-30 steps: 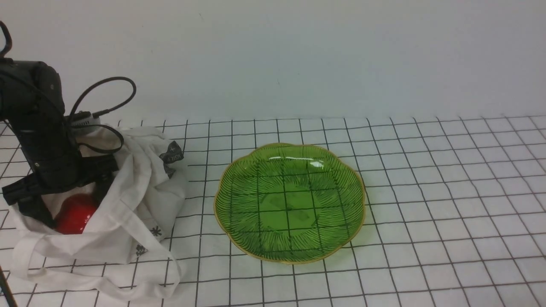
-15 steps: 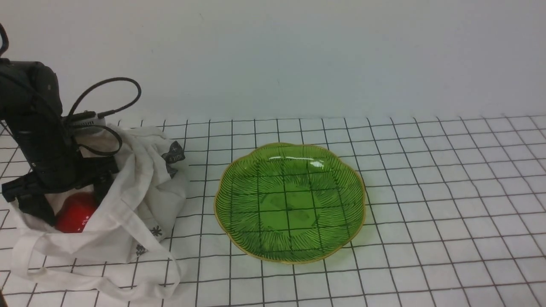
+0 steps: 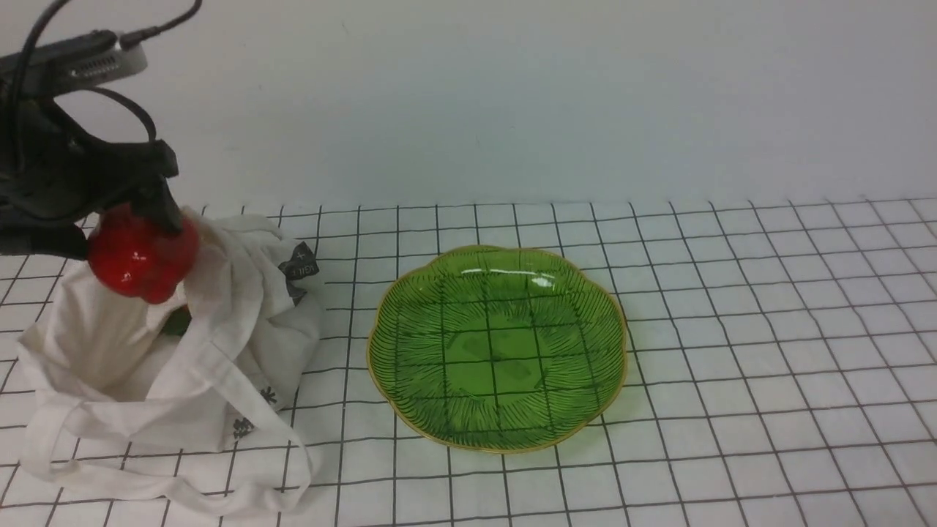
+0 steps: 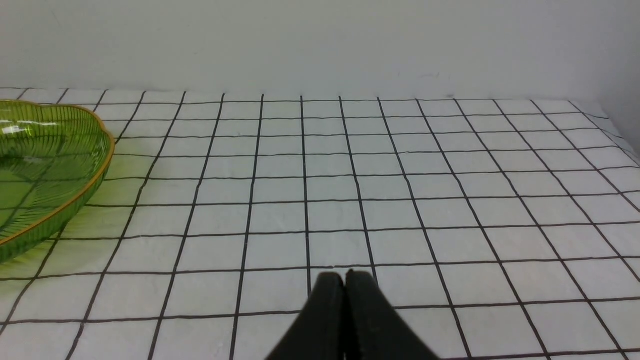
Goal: Take vegetables from bag on white checkered tablecloth place on plate.
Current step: 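Take the red bell pepper out of the bag and place it on the plate with the left gripper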
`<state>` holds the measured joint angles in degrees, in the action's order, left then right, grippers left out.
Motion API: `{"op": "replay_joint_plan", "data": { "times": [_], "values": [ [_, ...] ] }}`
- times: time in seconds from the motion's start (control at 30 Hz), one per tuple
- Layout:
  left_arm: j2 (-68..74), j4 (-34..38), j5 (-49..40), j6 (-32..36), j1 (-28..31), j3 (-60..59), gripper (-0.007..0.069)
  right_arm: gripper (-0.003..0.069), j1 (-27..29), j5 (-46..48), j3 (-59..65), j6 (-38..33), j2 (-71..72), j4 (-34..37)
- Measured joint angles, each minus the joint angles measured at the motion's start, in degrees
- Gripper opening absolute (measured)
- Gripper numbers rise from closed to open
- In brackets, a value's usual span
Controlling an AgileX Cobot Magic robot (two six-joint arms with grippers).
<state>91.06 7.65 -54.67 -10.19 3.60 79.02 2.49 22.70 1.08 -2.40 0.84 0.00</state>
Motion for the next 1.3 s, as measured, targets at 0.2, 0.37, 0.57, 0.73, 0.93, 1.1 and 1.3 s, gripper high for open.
{"op": "replay_joint_plan", "data": {
  "times": [0.2, 0.37, 0.57, 0.73, 0.93, 1.1, 1.3],
  "values": [
    [-2.22, 10.75, 2.69, 10.19, -9.66, 0.0, 0.0614, -0.0016, 0.0, 0.0, 0.0, 0.0, 0.0, 0.0],
    [3.11, 14.74, 7.41, 15.92, -19.2, 0.0, 0.0614, -0.0016, 0.0, 0.0, 0.0, 0.0, 0.0, 0.0],
    [12.36, 14.7, 13.58, 17.39, -24.19, -0.11, 0.0612, -0.0016, 0.0, 0.0, 0.0, 0.0, 0.0, 0.0],
    [17.54, 14.76, 16.83, 17.39, -25.72, -0.11, 0.0612, -0.0016, 0.0, 0.0, 0.0, 0.0, 0.0, 0.0],
    [20.32, 14.94, 17.32, 16.46, -25.95, -0.11, 0.0622, -0.0016, 0.0, 0.0, 0.0, 0.0, 0.0, 0.0],
    [19.75, 14.94, 16.72, 16.1, -25.95, -0.11, 0.0669, -0.0016, 0.0, 0.0, 0.0, 0.0, 0.0, 0.0],
    [16.83, 14.94, 15.68, 15.87, -25.95, -0.11, 0.067, -0.0016, 0.0, 0.0, 0.0, 0.0, 0.0, 0.0]
  ]
}}
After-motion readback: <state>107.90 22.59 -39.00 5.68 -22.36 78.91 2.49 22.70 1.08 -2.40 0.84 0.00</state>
